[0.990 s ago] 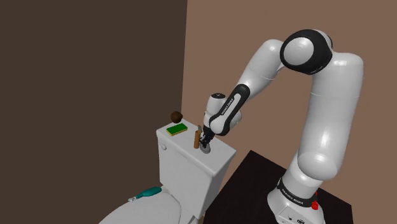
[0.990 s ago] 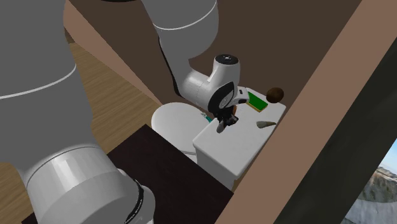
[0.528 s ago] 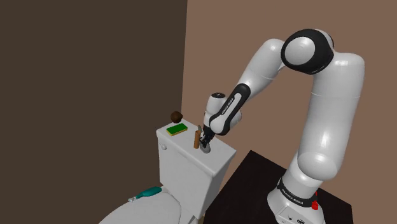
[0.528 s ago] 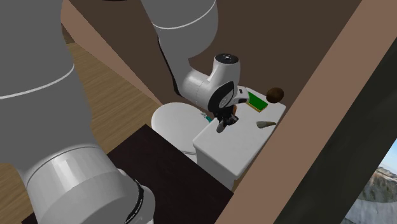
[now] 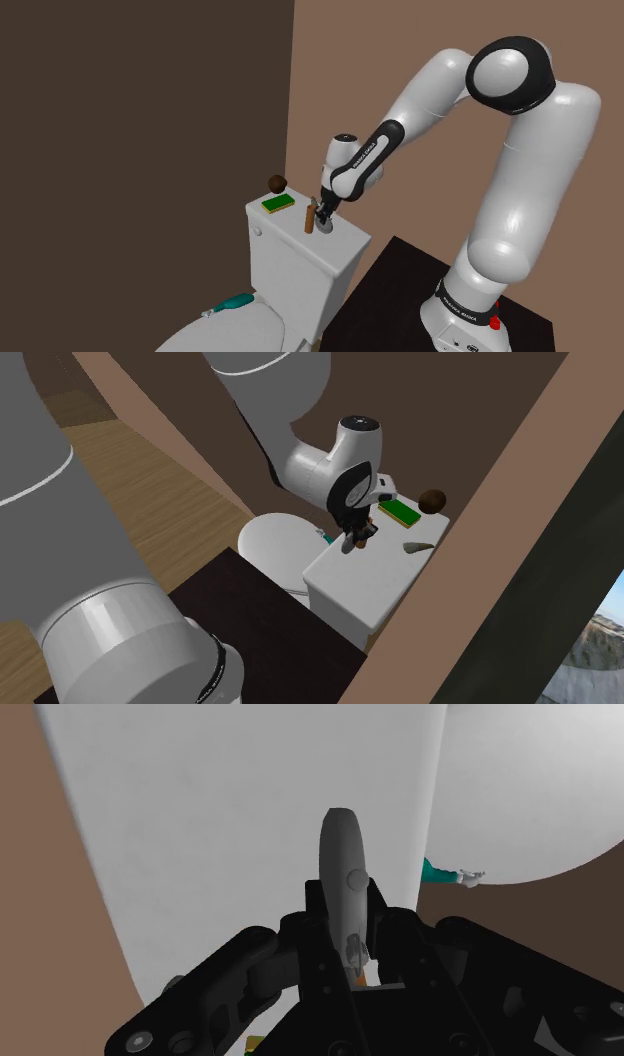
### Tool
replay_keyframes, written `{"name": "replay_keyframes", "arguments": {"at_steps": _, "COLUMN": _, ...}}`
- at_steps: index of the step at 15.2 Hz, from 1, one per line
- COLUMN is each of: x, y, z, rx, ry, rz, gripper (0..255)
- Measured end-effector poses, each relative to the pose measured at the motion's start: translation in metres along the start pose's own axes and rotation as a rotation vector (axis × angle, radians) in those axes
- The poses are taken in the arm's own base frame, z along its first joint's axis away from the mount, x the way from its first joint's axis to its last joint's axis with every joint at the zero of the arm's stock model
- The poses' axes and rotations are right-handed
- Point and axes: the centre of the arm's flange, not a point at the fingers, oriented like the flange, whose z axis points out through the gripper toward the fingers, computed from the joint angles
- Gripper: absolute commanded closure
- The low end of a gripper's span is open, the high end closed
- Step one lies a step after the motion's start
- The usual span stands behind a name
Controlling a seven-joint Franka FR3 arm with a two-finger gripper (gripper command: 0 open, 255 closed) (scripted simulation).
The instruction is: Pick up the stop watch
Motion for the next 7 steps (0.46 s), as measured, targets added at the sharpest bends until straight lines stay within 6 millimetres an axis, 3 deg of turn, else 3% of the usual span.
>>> {"name": "replay_keyframes", "arguments": {"at_steps": 7, "x": 0.003, "y": 0.001, "z": -0.034, "rx": 0.000, "ry": 0.000, "rz": 0.000, "gripper": 255}}
